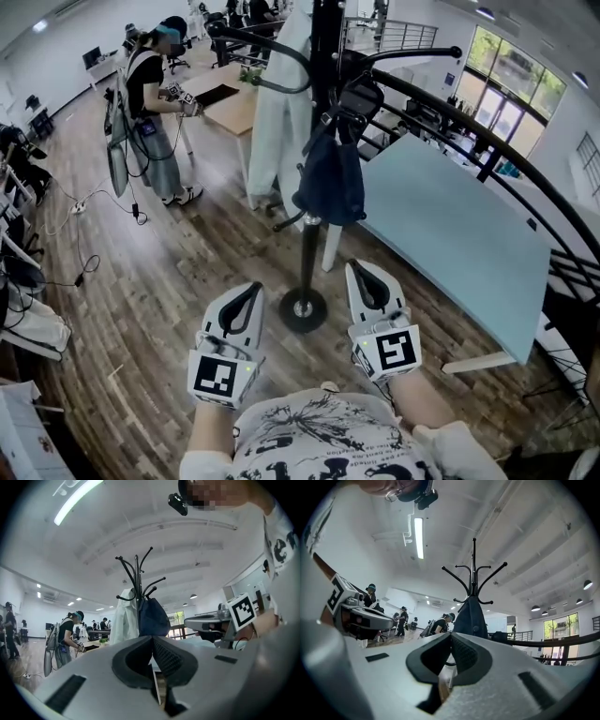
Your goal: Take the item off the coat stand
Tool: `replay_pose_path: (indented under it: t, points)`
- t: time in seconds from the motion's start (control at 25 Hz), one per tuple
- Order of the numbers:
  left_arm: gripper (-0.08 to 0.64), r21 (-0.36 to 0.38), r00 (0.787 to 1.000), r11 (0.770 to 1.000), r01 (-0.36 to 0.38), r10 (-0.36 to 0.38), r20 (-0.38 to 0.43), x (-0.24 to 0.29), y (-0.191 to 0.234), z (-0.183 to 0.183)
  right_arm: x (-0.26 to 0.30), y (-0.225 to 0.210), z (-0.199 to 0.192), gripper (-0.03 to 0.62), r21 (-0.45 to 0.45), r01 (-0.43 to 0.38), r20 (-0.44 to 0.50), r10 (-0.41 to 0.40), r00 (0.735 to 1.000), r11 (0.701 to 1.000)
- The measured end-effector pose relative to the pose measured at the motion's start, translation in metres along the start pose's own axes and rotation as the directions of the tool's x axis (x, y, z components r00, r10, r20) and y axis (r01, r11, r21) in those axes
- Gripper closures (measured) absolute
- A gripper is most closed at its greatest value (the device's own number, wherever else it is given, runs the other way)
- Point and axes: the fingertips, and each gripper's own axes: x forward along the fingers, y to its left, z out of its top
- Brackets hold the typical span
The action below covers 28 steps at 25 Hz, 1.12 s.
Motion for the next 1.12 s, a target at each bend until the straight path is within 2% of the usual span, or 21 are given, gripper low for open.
replay_pose_path:
  t: [0.16,0.24,0.36,0.48,0.68,0.8,0.88,1.04,1.12]
  points:
    - [0.555,0.013,1.000,1.000,-0.016,0.015,0.023,0.018,-0.001,0.007,0.019,-0.028,-0.001,0.597,-0.002,0.015,-0.005,-0.015,1.000,1.000]
    - [0.555,0.005,1.000,1.000,-0.025,0.025,0.017,0.026,-0.002,0.009,0.029,-0.039,0.005,0.492,-0.020,0.013,0.009,-0.013,1.000,1.000]
    - [0.555,0.006,1.000,1.000,-0.023,0.023,0.013,0.036,-0.008,0.008,0.047,-0.055,0.015,0.427,-0.068,0.016,0.022,-0.014,1.000,0.998]
    - [0.555,0.022,1.000,1.000,-0.008,0.008,0.001,0.040,-0.014,0.005,0.070,-0.064,0.018,0.365,-0.079,0.007,0.010,-0.006,1.000,0.997]
    - [0.555,0.020,1.000,1.000,0.006,-0.005,-0.020,0.049,-0.016,0.001,0.101,-0.072,0.021,0.353,-0.117,0.008,-0.027,-0.011,1.000,0.993]
    - [0.555,0.023,0.999,1.000,0.010,-0.010,-0.031,0.053,-0.018,-0.003,0.119,-0.075,0.007,0.347,-0.090,-0.009,-0.084,0.001,0.996,0.996]
    - [0.555,0.018,0.999,1.000,0.008,-0.007,-0.034,0.054,-0.017,-0.004,0.125,-0.076,0.003,0.350,-0.069,-0.018,-0.114,0.010,0.993,0.997]
    - [0.555,0.011,0.999,0.999,-0.030,0.030,-0.026,0.056,-0.007,-0.005,0.130,-0.074,0.004,0.507,-0.089,-0.014,-0.117,0.004,0.993,0.996]
    - [0.555,0.004,0.999,0.999,-0.039,0.039,-0.022,0.055,-0.003,-0.006,0.129,-0.076,0.007,0.556,-0.082,-0.007,-0.101,-0.001,0.995,0.997]
